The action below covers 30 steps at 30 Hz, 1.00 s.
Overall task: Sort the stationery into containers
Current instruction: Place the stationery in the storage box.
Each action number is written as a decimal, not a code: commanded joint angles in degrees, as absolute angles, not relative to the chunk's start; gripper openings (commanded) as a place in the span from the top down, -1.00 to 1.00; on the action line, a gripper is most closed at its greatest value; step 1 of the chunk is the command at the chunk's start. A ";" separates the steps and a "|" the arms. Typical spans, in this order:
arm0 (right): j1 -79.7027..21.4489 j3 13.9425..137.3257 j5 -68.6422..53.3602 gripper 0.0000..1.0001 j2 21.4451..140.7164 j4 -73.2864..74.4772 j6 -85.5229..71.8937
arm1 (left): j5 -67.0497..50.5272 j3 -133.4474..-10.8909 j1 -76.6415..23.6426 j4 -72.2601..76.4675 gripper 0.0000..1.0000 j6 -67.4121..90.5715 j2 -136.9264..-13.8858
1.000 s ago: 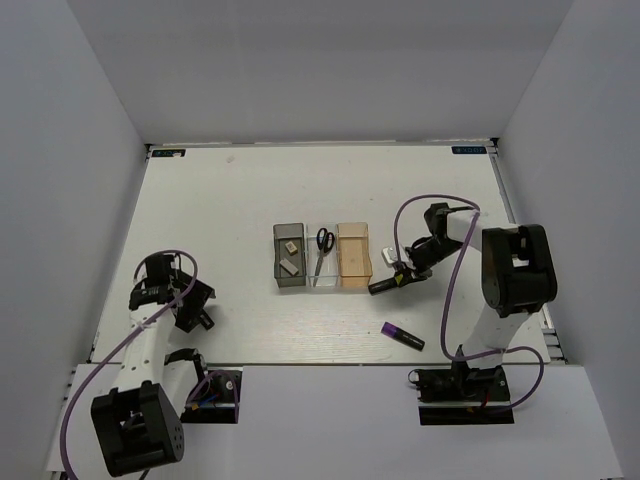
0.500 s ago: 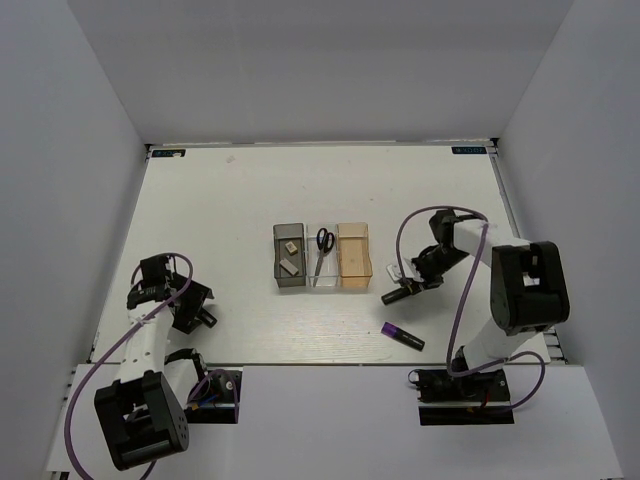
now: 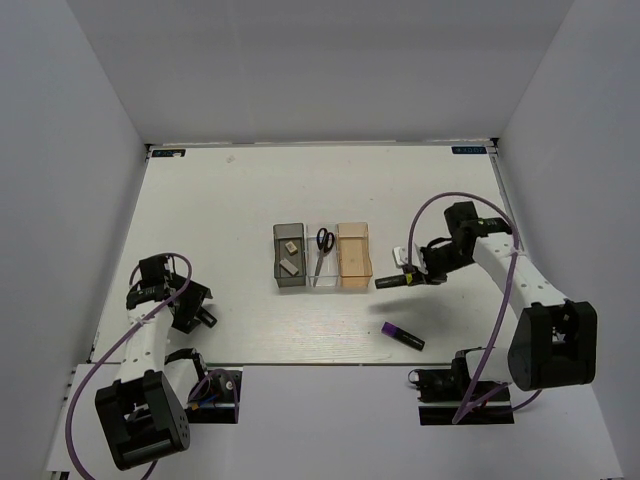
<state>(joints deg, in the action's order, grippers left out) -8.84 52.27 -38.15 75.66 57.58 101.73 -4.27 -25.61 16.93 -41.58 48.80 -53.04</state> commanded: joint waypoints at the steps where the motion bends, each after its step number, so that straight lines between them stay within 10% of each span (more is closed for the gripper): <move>1: -10.54 56.42 -46.31 1.00 74.97 52.93 80.78 | -4.04 -25.40 17.31 -40.78 -0.50 49.39 -52.38; 14: -22.92 68.55 -25.06 1.00 83.65 33.75 13.42 | -4.31 -24.78 17.23 -41.57 -0.43 49.13 -51.59; 30: -31.90 69.43 -7.83 1.00 91.14 32.87 -2.81 | -5.98 -23.73 16.70 -40.87 -0.25 48.96 -51.94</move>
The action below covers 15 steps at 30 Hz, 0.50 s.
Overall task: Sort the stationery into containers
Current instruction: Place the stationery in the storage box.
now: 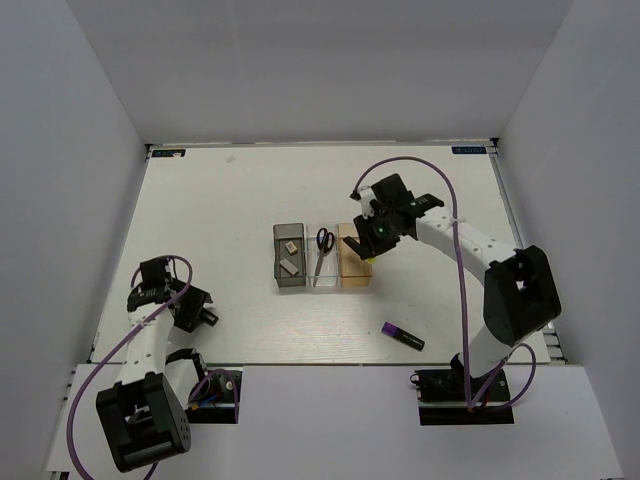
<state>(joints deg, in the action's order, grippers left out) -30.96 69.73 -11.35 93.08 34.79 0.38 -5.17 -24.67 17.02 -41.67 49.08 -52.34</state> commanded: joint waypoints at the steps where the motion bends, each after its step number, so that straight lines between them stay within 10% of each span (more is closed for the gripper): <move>1: -32.25 69.69 -7.65 1.00 91.40 32.78 -2.90 | -5.89 -23.73 16.70 -40.70 -0.25 48.96 -51.94; 4: -32.60 70.40 -7.12 0.99 92.28 33.48 -2.99 | -6.15 -23.64 16.26 -40.34 -0.23 49.22 -52.47; 6: -32.78 71.54 -8.08 0.40 93.16 34.63 -2.73 | -6.15 -23.47 16.00 -40.34 -0.17 49.30 -52.91; 10: -33.13 71.72 -9.14 -0.09 93.17 34.37 -2.29 | -6.06 -23.55 15.64 -40.17 -0.12 48.96 -52.91; 15: -33.13 71.63 -10.55 -0.16 91.33 33.66 -1.67 | -5.19 -23.73 15.47 -40.52 -0.12 48.78 -53.00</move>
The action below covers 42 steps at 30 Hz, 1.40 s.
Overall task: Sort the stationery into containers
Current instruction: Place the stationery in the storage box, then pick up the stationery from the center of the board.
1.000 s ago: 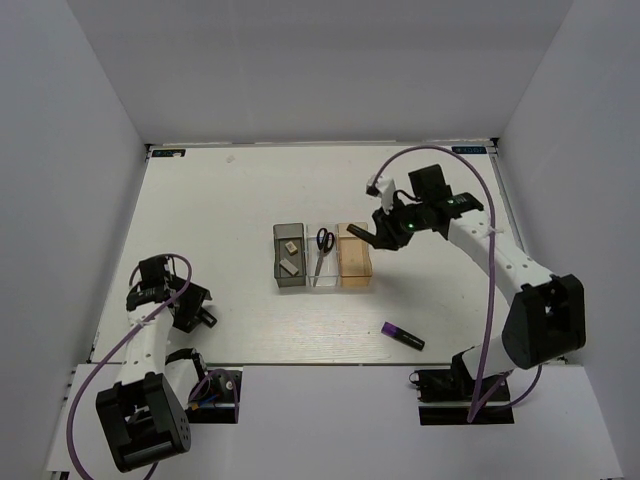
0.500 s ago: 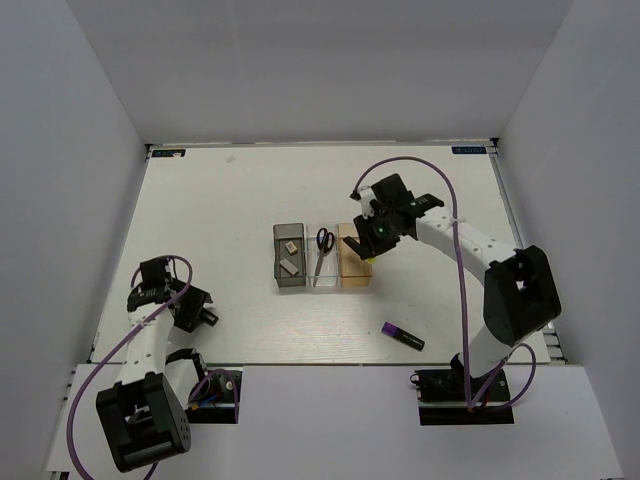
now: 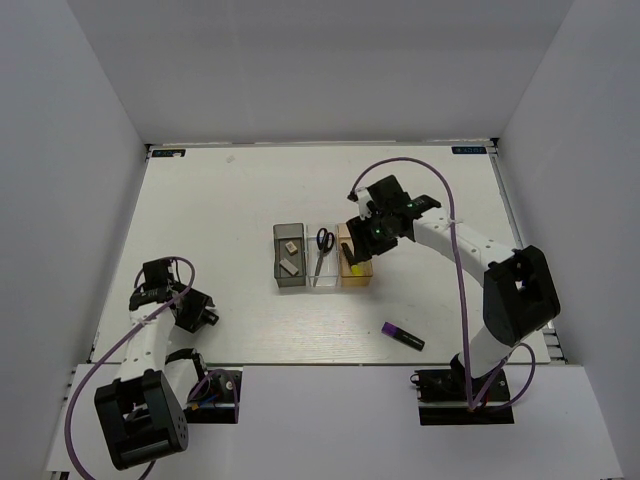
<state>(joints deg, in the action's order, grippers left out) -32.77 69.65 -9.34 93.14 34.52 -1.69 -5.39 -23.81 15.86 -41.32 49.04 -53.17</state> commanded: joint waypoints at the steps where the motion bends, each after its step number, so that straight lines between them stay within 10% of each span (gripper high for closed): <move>1: -33.13 71.54 -10.72 -0.16 91.06 33.49 -1.50 | -5.01 -23.90 15.56 -40.52 -0.12 48.69 -52.82; 7: -32.43 68.92 -11.78 -0.16 83.33 31.03 -0.62 | -0.80 -25.13 13.36 -43.50 -0.06 47.55 -54.57; 12: -31.73 63.39 -14.57 -0.81 74.90 27.87 -0.44 | 3.25 -28.30 10.20 -46.05 -0.06 46.50 -59.40; 22: -29.71 57.31 -18.45 -0.81 66.10 25.58 1.14 | 5.36 -29.18 9.84 -45.27 0.07 45.44 -65.73; 33: -28.04 54.58 -21.18 -0.81 59.59 28.03 5.00 | 4.31 -28.39 8.18 -42.27 0.99 44.57 -70.23; 42: -26.63 51.68 -20.66 -0.60 57.39 27.16 5.10 | 3.60 -37.17 0.45 -47.72 0.99 41.05 -56.80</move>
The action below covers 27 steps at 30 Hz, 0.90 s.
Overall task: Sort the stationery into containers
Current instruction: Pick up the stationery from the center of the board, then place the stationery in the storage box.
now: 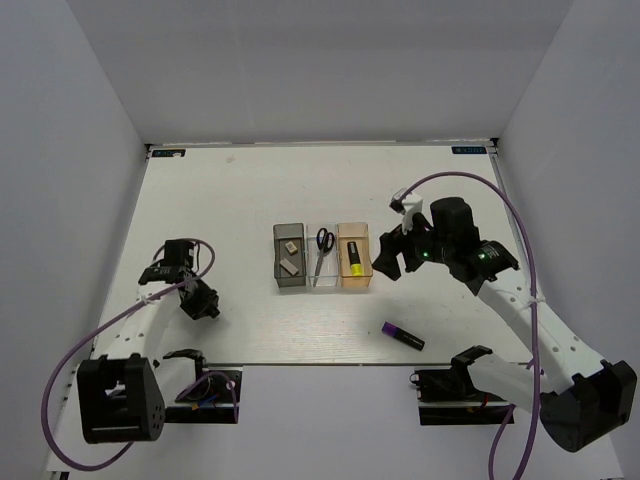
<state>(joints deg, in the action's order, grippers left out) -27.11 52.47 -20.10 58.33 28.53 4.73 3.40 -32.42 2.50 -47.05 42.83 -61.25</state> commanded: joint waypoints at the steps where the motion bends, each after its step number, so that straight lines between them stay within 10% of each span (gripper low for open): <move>1: -26.28 51.68 -20.57 -0.60 57.57 27.16 5.01 | 3.52 -39.61 -2.43 -48.16 0.99 40.70 -56.26; 11: -25.40 50.19 -8.47 -0.43 57.39 27.15 9.04 | -1.84 -55.95 -23.63 -39.39 0.99 36.83 -62.91; 12: -25.14 50.01 -4.87 0.26 57.31 28.03 10.01 | -2.80 -57.64 -25.12 -37.20 0.99 36.83 -66.58; 14: -25.22 49.75 -0.27 1.00 57.57 28.91 11.77 | -3.16 -64.46 -31.27 -35.60 0.99 35.07 -72.40; 18: -24.35 46.68 0.89 1.00 55.38 31.46 17.21 | -1.85 -76.86 -39.09 -34.45 0.99 33.84 -86.97; 22: -23.73 43.69 -4.92 0.25 52.48 33.57 19.77 | -3.07 -86.38 -41.22 -33.23 0.99 36.38 -99.80; 27: -22.33 42.63 -3.34 0.09 51.50 32.61 19.69 | -1.76 -90.61 -43.94 -33.57 0.99 37.35 -105.99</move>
<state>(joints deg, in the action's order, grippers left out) -23.18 42.61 -3.55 52.29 33.30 18.31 -2.26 -87.70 -42.70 -33.23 36.58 -105.58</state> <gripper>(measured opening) 0.447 0.399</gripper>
